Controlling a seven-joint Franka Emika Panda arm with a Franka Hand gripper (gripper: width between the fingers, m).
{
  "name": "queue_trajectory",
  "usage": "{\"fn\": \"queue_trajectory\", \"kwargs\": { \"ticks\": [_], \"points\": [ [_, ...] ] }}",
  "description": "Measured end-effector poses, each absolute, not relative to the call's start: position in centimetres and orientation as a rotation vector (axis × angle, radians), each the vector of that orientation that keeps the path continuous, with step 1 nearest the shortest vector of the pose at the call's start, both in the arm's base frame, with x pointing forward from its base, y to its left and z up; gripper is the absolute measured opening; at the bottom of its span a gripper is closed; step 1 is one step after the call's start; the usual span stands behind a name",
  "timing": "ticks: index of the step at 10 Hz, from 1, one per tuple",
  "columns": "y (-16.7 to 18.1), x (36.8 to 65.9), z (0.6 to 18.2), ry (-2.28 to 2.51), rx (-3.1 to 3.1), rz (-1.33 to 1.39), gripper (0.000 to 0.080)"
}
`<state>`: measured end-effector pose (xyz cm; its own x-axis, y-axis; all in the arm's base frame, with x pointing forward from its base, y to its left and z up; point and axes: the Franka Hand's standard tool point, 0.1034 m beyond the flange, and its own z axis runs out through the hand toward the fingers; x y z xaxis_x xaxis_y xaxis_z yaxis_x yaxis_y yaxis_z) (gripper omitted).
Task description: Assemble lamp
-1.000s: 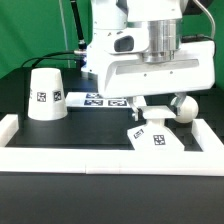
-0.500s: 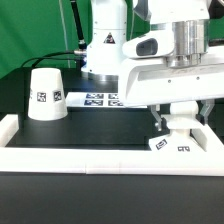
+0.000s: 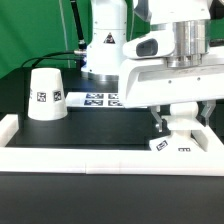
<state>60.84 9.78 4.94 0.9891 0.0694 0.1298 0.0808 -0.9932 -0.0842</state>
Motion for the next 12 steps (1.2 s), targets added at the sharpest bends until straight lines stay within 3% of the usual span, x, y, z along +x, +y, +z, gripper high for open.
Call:
{"fn": "queue_trajectory", "kwargs": {
  "ticks": [1, 2, 5, 9, 12],
  "points": [
    [9.8, 60.8, 4.9, -0.116, -3.044, -0.194, 0.0534],
    [9.8, 60.8, 4.9, -0.117, -3.044, -0.194, 0.0669],
    [9.9, 60.6, 5.1, -0.122, -3.045, -0.194, 0.0697],
    [11.2, 54.4, 7.6, -0.103, -3.062, -0.141, 0.0699],
    [11.5, 53.1, 7.6, -0.087, -3.058, -0.122, 0.0699]
  ]
}}
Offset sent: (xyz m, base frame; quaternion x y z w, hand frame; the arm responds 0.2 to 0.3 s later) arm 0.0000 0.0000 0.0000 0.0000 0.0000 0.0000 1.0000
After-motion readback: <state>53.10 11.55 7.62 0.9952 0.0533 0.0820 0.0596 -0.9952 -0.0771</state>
